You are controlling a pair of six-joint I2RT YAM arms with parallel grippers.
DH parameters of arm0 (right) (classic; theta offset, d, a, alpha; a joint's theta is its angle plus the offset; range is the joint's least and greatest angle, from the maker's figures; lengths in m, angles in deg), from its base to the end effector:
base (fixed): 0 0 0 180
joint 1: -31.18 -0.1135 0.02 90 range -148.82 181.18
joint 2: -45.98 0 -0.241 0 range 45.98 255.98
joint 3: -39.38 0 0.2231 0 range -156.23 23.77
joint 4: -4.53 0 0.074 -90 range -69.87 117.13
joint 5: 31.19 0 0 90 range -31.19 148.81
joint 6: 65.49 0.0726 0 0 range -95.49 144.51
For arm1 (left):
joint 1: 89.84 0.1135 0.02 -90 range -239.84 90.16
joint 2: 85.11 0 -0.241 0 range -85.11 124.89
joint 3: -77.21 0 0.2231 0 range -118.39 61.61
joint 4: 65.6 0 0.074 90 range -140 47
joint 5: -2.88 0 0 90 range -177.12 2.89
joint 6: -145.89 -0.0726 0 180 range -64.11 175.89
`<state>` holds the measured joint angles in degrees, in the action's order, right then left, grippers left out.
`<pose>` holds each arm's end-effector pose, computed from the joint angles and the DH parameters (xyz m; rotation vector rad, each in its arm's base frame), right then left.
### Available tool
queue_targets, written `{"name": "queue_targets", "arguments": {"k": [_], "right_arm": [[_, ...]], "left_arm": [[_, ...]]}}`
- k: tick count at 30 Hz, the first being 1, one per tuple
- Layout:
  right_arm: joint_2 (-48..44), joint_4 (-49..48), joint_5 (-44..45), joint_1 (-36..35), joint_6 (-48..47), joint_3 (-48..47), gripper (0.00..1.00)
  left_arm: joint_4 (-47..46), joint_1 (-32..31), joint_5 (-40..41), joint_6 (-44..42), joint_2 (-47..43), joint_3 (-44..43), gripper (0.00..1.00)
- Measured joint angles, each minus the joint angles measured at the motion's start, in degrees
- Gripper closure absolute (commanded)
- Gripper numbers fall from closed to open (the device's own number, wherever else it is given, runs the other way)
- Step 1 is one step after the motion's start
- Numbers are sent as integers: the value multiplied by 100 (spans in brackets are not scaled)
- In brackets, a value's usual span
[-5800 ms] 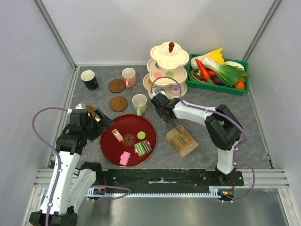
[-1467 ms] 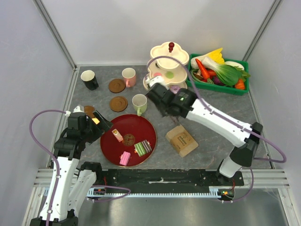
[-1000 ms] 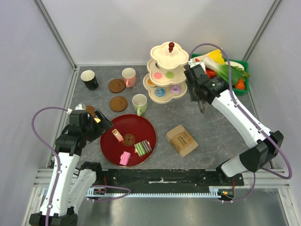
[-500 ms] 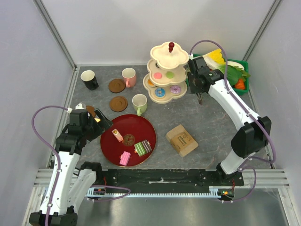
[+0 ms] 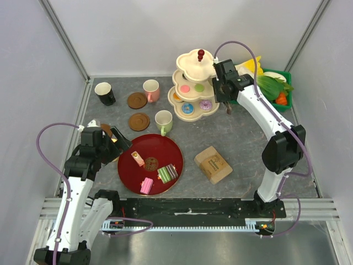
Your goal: Serve the afternoon tea
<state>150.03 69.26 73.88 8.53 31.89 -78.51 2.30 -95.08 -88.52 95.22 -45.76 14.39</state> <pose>0.3635 0.1312 0.2888 -0.2086 2.4106 -0.0864 0.1422 -0.0148 0.2526 -0.6869 2.2822 -0.4066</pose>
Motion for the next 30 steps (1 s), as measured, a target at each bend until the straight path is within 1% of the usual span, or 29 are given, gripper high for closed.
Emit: {"name": "queue_targets", "arguments": {"k": [7,13,19,25,30], "right_arm": [[131,-219,-162,0,-109,0,56],[221,-337,-227,0,-164,-20,46],[275,-341,-258,0,-197,-20,40],[203,-356,-258,0,-203,94,40],[-153,-326,-155,-44,-184,468,40]], "left_arm": [[2,0,4,0,37,-2,1],[2,0,7,0,42,-2,1],[2,0,7,0,31,-2,1],[2,0,2,0,22,-2,1],[2,0,-4,2,-33,-2,1]]}}
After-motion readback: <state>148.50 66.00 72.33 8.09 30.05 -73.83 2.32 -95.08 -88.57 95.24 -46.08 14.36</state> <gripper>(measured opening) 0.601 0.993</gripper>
